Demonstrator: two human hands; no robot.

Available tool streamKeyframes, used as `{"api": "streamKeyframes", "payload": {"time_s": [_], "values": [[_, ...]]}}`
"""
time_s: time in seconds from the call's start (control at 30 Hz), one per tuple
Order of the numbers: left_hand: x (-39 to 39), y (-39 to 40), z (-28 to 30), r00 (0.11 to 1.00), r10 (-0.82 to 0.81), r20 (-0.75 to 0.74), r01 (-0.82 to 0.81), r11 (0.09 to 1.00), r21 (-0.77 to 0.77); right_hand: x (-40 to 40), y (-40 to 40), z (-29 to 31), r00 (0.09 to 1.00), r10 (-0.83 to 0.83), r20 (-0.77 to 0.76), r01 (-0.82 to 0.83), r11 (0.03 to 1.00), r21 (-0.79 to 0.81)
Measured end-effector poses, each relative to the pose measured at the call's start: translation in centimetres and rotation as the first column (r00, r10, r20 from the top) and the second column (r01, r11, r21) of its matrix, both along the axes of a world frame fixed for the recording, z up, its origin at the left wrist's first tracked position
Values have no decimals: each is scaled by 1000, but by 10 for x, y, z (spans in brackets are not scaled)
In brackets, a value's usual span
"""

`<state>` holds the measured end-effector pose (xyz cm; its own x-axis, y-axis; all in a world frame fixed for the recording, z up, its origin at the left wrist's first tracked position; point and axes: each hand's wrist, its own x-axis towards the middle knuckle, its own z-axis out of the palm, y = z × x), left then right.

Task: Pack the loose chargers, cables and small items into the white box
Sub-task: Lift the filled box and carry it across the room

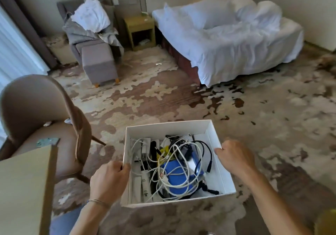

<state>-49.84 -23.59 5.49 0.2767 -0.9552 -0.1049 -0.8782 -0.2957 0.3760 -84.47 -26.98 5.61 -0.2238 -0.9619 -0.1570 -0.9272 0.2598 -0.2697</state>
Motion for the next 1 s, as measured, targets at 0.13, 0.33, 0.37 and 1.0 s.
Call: {"api": "streamKeyframes", "payload": {"time_s": [0.13, 0.33, 0.37, 1.0], "values": [[-97, -19, -2, 989, -148, 5, 148, 989, 20, -100, 28, -3, 989, -147, 27, 146, 989, 16], [-233, -39, -3, 936, -350, 41, 349, 936, 38, -224, 79, -8, 939, -334, 81, 332, 943, 36], [-253, -41, -3, 924, -381, 40, 379, 924, 44, -242, 89, -9, 926, -366, 91, 364, 931, 37], [-591, -47, -14, 534, -845, 30, 842, 534, 78, -451, 258, -27, 419, -889, 185, 896, 438, 72]]}}
